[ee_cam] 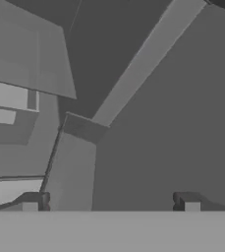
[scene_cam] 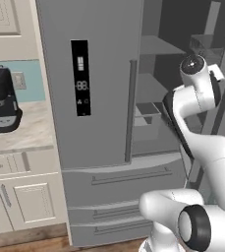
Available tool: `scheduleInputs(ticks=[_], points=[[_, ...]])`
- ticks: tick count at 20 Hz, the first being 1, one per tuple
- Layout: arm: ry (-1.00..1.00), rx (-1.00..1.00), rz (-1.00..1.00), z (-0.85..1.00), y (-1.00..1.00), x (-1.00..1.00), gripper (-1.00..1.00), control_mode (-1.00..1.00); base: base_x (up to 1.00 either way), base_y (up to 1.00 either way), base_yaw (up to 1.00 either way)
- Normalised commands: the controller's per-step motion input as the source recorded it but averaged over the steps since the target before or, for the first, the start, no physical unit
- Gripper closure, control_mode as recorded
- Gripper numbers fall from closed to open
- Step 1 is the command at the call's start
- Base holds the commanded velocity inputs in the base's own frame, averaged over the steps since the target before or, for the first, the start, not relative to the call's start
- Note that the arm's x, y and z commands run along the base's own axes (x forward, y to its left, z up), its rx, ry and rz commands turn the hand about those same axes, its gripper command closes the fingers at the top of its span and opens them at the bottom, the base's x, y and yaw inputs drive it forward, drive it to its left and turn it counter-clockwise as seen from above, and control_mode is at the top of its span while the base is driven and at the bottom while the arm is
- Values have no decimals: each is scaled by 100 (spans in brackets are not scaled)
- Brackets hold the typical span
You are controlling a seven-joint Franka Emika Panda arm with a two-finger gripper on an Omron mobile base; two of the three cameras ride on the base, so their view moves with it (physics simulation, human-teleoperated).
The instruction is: Open the fridge, grab two sodas, and place both sodas inside the bowl with ice on the dining counter.
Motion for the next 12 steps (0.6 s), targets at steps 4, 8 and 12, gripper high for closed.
scheduleInputs(ticks=[4,8,12], points=[[0,5,-4,0,-99,10,-100,-100,0,0,0],[0,8,-3,0,-100,8,-100,-100,0,0,0],[1,16,-6,0,-89,1,-100,-100,0,0,0]])
